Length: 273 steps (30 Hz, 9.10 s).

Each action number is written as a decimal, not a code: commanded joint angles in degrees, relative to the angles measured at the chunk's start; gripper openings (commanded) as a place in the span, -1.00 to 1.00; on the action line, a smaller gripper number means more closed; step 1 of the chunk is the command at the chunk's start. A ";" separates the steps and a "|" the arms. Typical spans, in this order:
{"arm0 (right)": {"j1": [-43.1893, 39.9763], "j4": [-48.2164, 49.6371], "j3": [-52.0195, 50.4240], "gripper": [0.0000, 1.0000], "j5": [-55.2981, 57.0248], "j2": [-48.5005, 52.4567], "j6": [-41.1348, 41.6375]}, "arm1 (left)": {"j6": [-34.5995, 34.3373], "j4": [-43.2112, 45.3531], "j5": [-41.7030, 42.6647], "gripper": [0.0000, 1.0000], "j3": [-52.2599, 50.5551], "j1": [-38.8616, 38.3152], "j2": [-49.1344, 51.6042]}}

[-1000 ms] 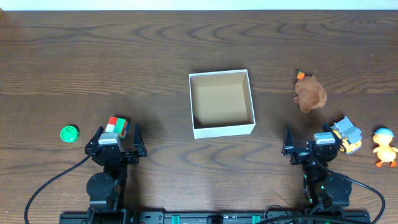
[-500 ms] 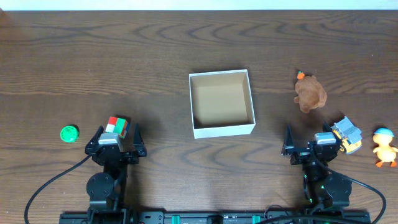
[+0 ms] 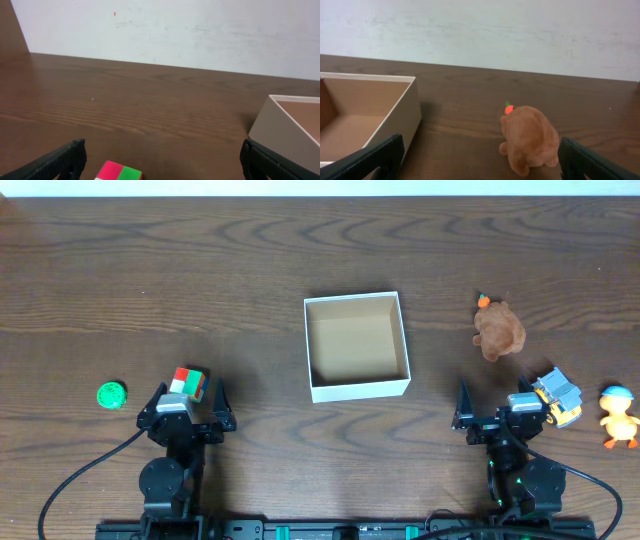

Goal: Pack container

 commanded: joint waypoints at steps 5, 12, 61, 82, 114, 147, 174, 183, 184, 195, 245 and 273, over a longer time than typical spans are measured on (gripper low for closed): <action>0.55 -0.33 0.07 0.98 2.91 2.69 6.03 | -3.26 -2.38 -0.28 0.96 0.81 0.24 -0.33; 0.55 -1.90 6.10 0.99 2.89 9.68 6.23 | -4.31 -2.45 -0.28 0.96 7.52 0.26 3.93; -30.58 -61.77 76.67 0.98 2.75 91.10 -17.18 | -10.80 -64.81 -0.24 0.96 65.40 0.26 57.72; -30.53 -60.52 76.06 0.96 7.89 105.53 -23.67 | -10.78 -65.11 -0.28 0.96 65.40 0.26 57.72; -27.32 -51.87 68.50 0.47 6.32 105.81 -22.23 | -10.78 -65.09 -0.28 0.96 65.40 0.26 57.77; -26.45 -51.23 68.70 0.24 7.63 102.16 -20.48 | -10.78 -65.13 -0.28 0.96 65.40 0.26 57.77; -26.38 -50.10 69.18 -0.97 7.56 95.78 -15.13 | -10.78 -65.11 -0.28 0.96 65.40 0.26 57.77; -17.51 -50.25 69.40 -0.97 6.05 82.42 -2.43 | -10.78 -65.11 -0.28 0.96 65.37 0.26 57.77; -14.99 -50.73 69.55 -0.97 5.99 80.87 -0.68 | -10.78 -65.11 -0.28 0.96 65.37 0.26 57.77; 20.96 -45.97 74.40 -0.97 10.64 76.91 23.87 | -10.78 -65.13 -0.28 0.96 65.37 0.26 57.77; 27.74 -39.30 86.29 0.99 9.20 98.14 18.36 | -10.78 -65.13 -0.28 0.96 65.37 0.26 57.77; -11.61 -47.21 86.23 0.98 5.75 113.24 -9.53 | -10.78 -65.13 -0.28 0.96 65.37 0.26 57.77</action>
